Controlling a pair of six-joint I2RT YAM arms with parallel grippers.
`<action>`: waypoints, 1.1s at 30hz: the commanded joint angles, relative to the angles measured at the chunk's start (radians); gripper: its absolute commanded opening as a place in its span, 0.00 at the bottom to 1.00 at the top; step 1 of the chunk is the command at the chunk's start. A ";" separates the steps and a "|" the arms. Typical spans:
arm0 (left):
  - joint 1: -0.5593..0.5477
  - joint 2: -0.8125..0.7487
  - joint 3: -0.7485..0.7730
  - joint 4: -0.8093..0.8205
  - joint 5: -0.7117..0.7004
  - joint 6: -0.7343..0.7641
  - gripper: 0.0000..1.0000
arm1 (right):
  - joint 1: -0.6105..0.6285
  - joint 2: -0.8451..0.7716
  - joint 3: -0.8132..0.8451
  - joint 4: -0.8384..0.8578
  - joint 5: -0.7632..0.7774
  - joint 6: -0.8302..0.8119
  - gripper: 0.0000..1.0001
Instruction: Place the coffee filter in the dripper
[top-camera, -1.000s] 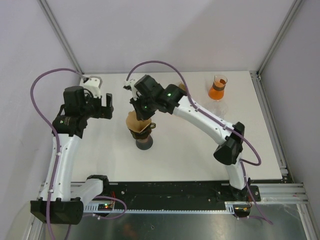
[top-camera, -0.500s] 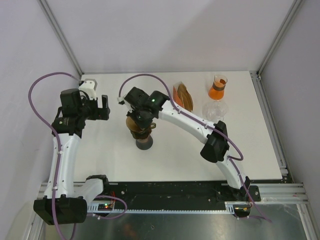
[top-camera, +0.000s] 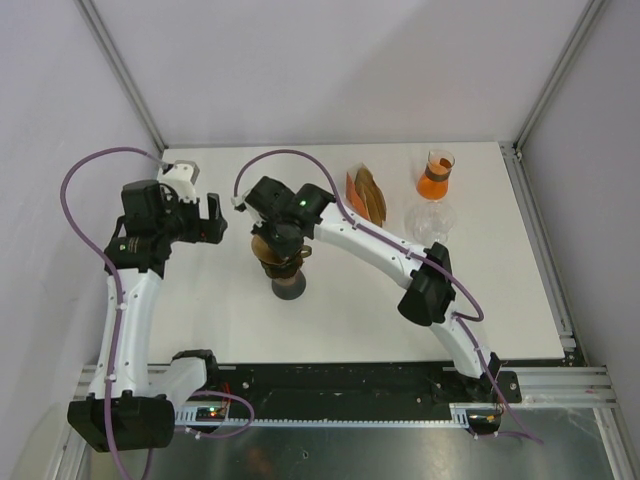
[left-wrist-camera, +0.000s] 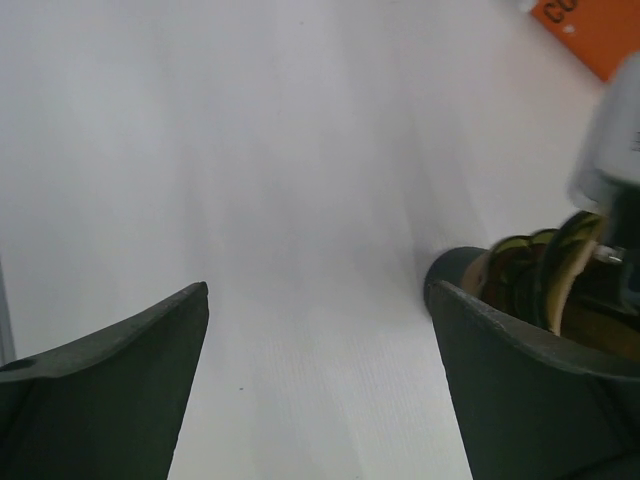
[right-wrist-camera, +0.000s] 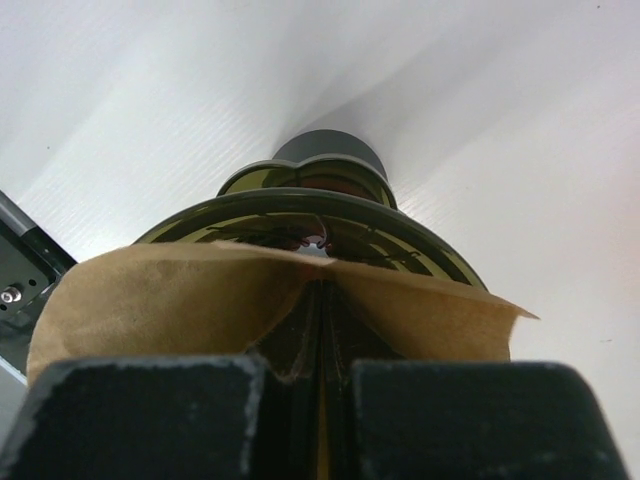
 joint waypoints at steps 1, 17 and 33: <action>0.010 -0.047 -0.003 -0.011 0.193 -0.023 0.94 | 0.005 -0.049 0.050 0.024 0.031 -0.020 0.00; -0.033 -0.033 -0.016 -0.040 0.387 -0.051 0.79 | 0.011 -0.148 0.024 0.095 0.035 -0.029 0.00; -0.056 -0.015 0.053 -0.041 0.296 -0.026 0.85 | 0.014 -0.641 -0.465 0.441 -0.061 -0.102 0.32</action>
